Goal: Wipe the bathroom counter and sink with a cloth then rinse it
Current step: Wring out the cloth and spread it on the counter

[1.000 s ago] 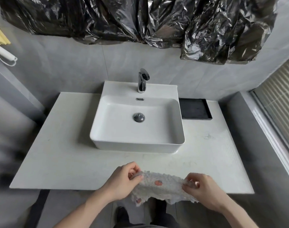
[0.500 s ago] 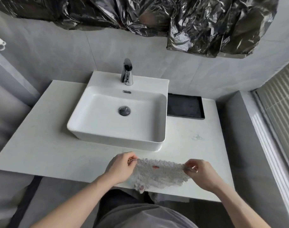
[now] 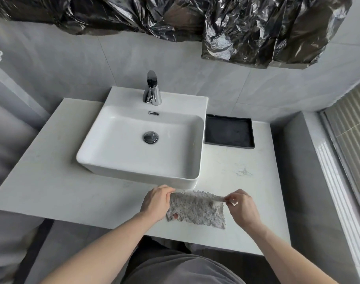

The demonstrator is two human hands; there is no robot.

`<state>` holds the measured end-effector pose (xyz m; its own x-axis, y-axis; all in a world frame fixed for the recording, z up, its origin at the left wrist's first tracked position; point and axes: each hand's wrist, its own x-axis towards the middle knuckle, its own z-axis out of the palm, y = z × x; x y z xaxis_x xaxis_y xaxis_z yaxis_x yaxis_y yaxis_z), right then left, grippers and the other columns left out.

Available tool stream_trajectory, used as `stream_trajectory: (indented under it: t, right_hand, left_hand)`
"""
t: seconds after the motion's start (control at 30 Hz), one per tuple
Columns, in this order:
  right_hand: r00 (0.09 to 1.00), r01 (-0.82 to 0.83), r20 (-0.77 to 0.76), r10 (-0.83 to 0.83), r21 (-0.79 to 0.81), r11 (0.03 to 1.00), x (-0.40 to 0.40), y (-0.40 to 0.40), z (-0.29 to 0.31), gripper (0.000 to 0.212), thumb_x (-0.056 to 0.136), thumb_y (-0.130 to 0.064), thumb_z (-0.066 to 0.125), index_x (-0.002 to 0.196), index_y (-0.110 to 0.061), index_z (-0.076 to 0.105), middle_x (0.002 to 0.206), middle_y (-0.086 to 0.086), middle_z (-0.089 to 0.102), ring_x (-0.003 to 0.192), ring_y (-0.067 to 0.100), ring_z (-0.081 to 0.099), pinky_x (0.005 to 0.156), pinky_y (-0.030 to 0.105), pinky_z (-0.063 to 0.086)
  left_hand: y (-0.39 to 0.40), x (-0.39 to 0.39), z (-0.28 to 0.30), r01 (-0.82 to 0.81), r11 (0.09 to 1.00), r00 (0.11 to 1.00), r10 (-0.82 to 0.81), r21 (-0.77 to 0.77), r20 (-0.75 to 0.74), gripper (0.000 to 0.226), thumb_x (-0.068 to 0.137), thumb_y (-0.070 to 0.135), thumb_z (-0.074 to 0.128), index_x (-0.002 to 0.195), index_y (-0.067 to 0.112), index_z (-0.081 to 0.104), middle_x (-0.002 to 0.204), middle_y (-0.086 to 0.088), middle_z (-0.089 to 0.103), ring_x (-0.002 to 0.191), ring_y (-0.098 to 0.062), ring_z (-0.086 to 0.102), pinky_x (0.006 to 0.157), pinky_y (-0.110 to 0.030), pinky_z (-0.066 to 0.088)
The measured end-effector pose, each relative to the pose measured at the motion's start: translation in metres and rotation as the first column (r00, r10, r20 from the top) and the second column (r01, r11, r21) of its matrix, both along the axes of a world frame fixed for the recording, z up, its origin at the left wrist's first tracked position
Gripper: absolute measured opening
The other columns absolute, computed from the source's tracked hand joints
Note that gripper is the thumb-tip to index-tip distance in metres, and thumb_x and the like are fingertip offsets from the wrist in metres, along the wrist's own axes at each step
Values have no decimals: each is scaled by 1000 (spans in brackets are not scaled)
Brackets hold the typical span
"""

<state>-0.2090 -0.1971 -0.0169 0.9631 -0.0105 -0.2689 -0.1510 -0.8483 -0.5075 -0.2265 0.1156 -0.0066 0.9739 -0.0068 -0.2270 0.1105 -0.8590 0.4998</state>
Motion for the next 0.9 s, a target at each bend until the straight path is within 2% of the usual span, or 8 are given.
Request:
stream_trajectory:
  t: [0.13,0.23,0.3,0.5,0.6,0.77,0.83,0.9]
  right_hand:
    - [996,-81,-54,78,-53,995,-13,-1,-19,22,89,-9,74,88,-29,83,88,-17,60,74,2,60,64,9,43]
    - [985,-133,-118,123,-80,988,-25,-1,-37,26,90,-11,72,90,-34,82,92,-18,61,85,8,67,75,25,56]
    - [980,-153,-145,140,-88,984,-32,-1,-45,26,89,-11,70,92,-35,82,93,-19,61,89,10,68,78,29,58]
    - [990,-91,-111,87,-32,995,-44,-3,-46,33,86,-12,74,76,-44,75,87,-20,62,79,3,64,71,26,55]
    - [996,-50,-74,50,-4,999,-48,-8,-42,27,87,-15,75,76,-39,76,87,-21,61,79,2,63,68,26,53]
    - [950,-237,-230,209,-102,966,-54,-18,-50,28,90,-17,63,92,-40,78,99,-23,54,105,9,57,85,20,46]
    - [943,-231,-265,200,-92,969,-54,-18,-50,28,89,-20,59,86,-44,72,102,-22,55,108,9,56,87,20,44]
    - [965,-155,-223,140,-54,986,-51,-14,-47,25,88,-22,62,76,-43,69,99,-23,56,103,6,56,84,20,43]
  left_hand:
    - [-5,-16,-10,90,996,995,-89,7,-45,39,100,12,47,127,23,71,133,9,68,125,-15,62,109,-29,46]
    - [-6,-29,-18,156,988,981,-153,10,-121,42,101,10,44,131,25,69,141,9,63,130,-19,59,110,-31,46]
    - [-6,-37,-23,171,985,975,-168,8,-148,45,101,10,44,137,27,65,149,8,56,135,-16,55,114,-29,42]
    - [2,-50,-28,111,994,985,-113,-21,-131,43,96,8,47,126,26,72,131,16,68,120,-10,65,105,-23,47]
    - [9,-54,-29,41,999,992,-43,-17,-119,40,97,13,49,126,25,73,135,15,66,126,-5,61,108,-12,36]
    - [20,-61,-40,227,974,904,-218,-18,-369,49,95,16,42,136,30,64,159,17,40,142,-8,45,120,-26,32]
    - [18,-57,-37,254,967,884,-229,9,-408,48,94,19,41,131,32,67,157,19,41,137,-10,50,116,-30,38]
    - [11,-48,-28,230,972,918,-198,56,-344,42,94,20,41,119,34,72,142,22,51,119,-8,59,102,-29,46]
